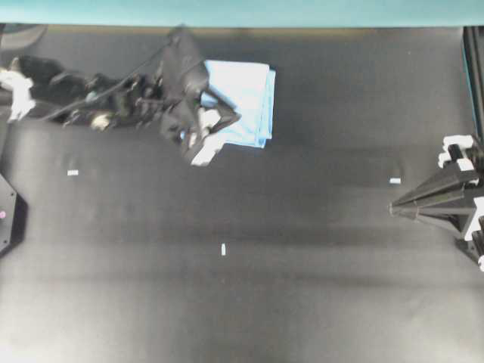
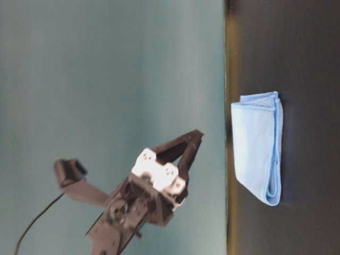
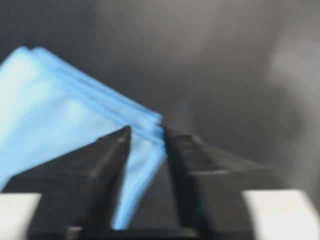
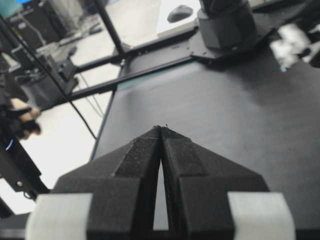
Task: Push a blue cloth with the left arm to wipe the desk.
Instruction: 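Move the left gripper over the folded blue cloth and lower onto it, then press the left gripper on the cloth and push it toward the near-left, then keep pushing the blue cloth with the left gripper to the near-left corner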
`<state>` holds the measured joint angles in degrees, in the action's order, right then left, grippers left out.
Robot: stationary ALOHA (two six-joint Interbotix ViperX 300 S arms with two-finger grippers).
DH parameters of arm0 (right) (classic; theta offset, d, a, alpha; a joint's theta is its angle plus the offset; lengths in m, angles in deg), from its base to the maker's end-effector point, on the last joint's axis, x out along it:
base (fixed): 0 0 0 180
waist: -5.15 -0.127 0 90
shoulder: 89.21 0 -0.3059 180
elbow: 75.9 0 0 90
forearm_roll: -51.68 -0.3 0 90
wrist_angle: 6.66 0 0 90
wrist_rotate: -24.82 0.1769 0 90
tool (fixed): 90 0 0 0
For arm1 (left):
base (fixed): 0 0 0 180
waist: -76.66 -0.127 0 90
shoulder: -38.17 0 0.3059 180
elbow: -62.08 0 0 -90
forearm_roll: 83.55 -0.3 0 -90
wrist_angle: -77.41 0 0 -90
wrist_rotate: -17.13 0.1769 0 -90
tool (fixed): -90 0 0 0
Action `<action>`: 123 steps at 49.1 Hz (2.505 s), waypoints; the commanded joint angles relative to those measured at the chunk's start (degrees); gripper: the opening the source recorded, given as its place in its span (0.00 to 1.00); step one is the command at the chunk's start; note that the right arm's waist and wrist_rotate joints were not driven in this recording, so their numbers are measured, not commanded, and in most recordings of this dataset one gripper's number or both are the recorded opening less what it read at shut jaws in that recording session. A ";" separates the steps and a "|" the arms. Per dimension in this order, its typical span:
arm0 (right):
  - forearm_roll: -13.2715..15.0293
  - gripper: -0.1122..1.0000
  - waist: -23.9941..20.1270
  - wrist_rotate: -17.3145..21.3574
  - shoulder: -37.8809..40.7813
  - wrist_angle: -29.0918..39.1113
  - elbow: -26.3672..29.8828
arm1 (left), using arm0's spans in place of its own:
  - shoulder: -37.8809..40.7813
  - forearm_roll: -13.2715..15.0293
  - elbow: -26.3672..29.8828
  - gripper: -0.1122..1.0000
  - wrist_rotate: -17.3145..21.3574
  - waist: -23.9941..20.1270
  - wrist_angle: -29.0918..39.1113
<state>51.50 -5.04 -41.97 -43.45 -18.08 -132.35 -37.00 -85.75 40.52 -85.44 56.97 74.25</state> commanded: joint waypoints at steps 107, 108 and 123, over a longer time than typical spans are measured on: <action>0.00 0.10 0.00 0.00 -1.58 -0.09 0.35 | 2.46 -0.26 -17.23 0.89 2.46 14.41 4.48; 0.00 0.10 0.00 -0.09 -1.58 -0.09 0.35 | 2.20 -0.35 -17.58 0.89 2.46 15.03 4.48; 0.00 0.10 0.00 -0.09 -1.58 -0.09 0.35 | -1.41 -0.26 -22.32 0.89 1.76 24.26 4.48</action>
<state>51.59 -5.04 -41.97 -45.29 -17.91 -132.44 -38.49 -86.10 19.87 -82.89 77.54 78.29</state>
